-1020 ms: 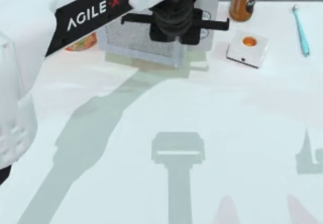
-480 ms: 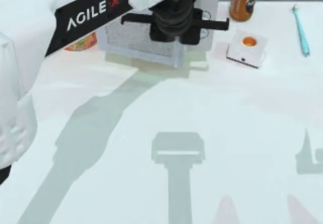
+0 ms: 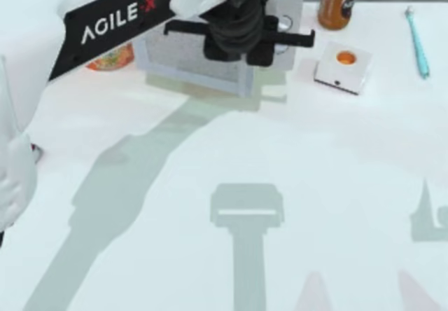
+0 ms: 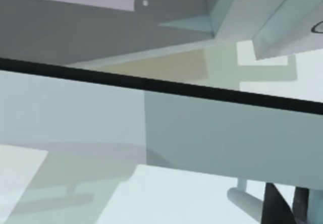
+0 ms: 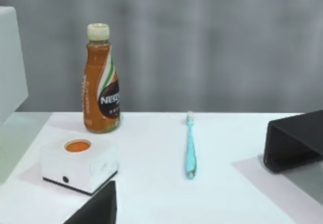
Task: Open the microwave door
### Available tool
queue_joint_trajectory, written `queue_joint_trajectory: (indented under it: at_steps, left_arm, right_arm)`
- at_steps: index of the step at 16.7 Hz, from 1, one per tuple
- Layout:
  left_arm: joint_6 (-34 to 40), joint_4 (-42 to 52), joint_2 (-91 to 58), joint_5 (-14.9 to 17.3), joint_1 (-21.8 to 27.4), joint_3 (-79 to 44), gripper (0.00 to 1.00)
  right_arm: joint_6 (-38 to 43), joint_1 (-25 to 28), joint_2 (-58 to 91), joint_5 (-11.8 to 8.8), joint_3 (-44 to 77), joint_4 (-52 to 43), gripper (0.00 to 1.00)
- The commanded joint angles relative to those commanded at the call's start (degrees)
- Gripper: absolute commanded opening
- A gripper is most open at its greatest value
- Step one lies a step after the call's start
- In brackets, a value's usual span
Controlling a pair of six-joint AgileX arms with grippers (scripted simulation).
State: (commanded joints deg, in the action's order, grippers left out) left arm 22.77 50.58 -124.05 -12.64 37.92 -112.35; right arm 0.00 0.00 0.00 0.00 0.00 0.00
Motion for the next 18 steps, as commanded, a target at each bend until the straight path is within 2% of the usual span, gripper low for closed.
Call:
queue_joint_trajectory:
  at_steps: [4, 18]
  left_arm:
    - [-3.5, -2.7, 3.3, 1.7, -0.5, 5.2, 0.0]
    - [-3.6, -2.8, 3.4, 1.7, -0.5, 5.3, 0.0]
  right_arm:
    - [0.0, 0.0, 0.0, 0.0, 0.0, 0.0, 1.0]
    - [0.0, 0.0, 0.0, 0.0, 0.0, 0.0, 1.0]
